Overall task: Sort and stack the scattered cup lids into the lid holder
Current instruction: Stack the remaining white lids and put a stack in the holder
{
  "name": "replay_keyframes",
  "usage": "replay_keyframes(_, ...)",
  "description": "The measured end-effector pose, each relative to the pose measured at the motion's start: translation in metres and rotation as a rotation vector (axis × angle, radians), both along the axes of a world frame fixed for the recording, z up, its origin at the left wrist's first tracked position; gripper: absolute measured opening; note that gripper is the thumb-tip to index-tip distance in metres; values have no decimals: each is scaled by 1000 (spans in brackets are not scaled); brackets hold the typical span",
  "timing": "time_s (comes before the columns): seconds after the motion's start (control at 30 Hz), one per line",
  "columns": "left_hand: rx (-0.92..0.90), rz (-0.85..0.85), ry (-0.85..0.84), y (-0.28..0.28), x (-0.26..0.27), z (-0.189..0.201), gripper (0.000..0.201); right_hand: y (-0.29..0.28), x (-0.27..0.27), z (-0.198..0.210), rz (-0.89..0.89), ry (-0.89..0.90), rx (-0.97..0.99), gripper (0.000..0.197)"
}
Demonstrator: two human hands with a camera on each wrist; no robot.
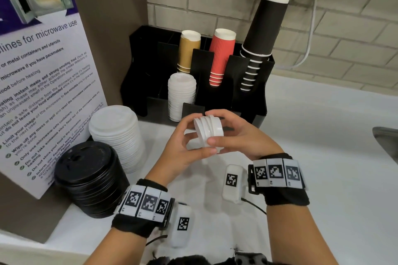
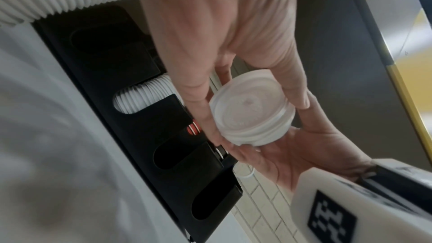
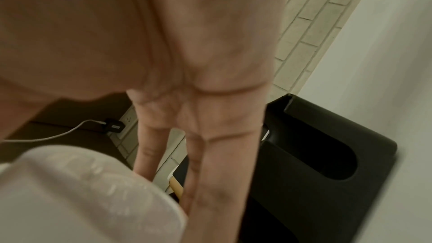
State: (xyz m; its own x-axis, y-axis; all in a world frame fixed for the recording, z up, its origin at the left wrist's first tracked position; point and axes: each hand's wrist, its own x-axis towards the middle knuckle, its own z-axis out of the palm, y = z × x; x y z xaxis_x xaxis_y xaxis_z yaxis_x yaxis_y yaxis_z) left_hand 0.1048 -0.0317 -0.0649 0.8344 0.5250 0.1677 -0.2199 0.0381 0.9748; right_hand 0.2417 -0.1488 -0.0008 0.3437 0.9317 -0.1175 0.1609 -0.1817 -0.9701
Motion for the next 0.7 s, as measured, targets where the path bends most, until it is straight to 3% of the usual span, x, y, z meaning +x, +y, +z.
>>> replay_keyframes(0.33, 33, -80, -6, 2, -3, 7, 83, -3, 1, 0, 15, 23, 23, 57)
replay_keyframes(0.7, 70, 30, -52, -2, -1, 9, 79, 3, -3, -1, 27, 38, 19, 62)
